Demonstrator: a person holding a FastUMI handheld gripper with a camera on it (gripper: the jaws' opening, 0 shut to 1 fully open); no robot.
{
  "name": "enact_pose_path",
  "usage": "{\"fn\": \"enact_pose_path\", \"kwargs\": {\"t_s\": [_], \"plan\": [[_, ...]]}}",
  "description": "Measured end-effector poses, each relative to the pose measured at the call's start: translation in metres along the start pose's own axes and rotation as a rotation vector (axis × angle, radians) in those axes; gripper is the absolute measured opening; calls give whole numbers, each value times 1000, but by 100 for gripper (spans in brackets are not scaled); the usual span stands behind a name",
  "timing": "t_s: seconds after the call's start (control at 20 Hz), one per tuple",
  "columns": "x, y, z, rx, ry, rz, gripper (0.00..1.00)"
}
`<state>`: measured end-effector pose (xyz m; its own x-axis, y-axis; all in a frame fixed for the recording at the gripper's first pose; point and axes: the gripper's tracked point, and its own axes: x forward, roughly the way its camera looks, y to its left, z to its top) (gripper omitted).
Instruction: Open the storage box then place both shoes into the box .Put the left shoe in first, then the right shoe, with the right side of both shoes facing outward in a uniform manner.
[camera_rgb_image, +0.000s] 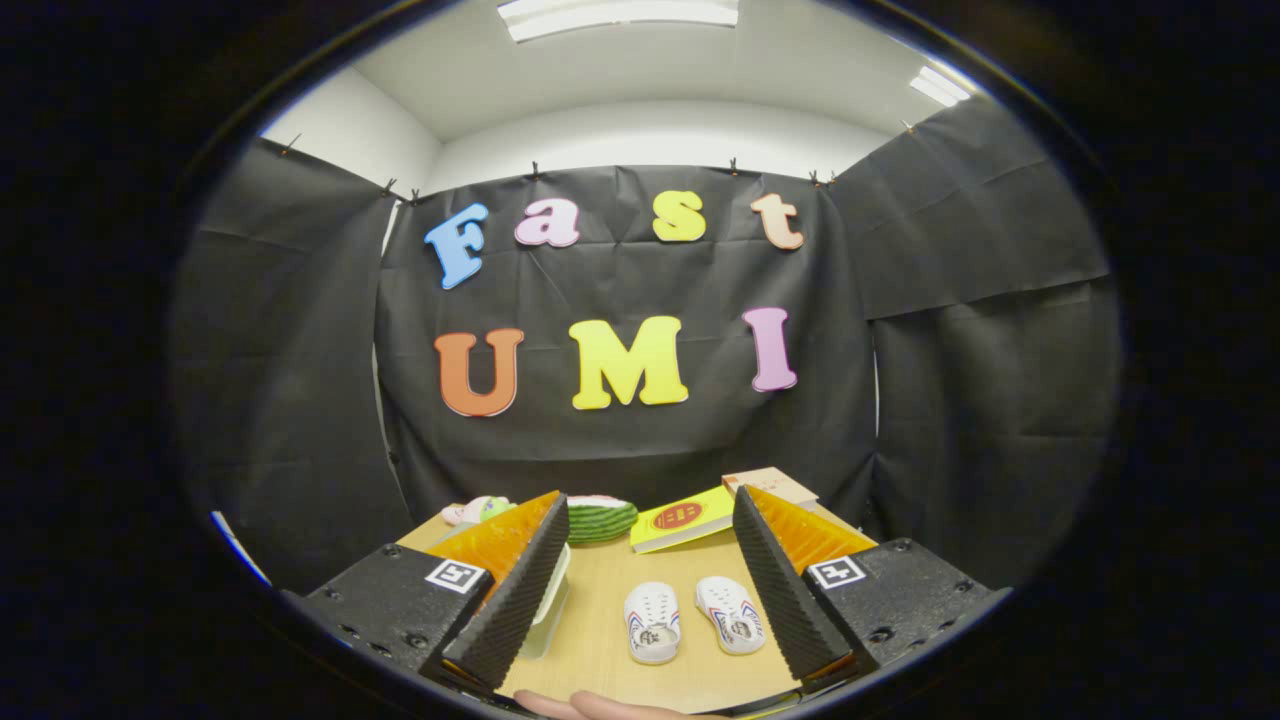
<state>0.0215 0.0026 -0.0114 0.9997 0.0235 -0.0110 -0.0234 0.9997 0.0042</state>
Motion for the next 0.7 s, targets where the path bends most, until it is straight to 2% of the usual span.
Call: {"fn": "enact_pose_path", "kwargs": {"t_s": [0.2,0.35,0.7], "plan": [[33,-6,-28,-13,51,18,100],[59,3,-58,20,113,80,100],[135,30,-153,214,408,246,100]]}}
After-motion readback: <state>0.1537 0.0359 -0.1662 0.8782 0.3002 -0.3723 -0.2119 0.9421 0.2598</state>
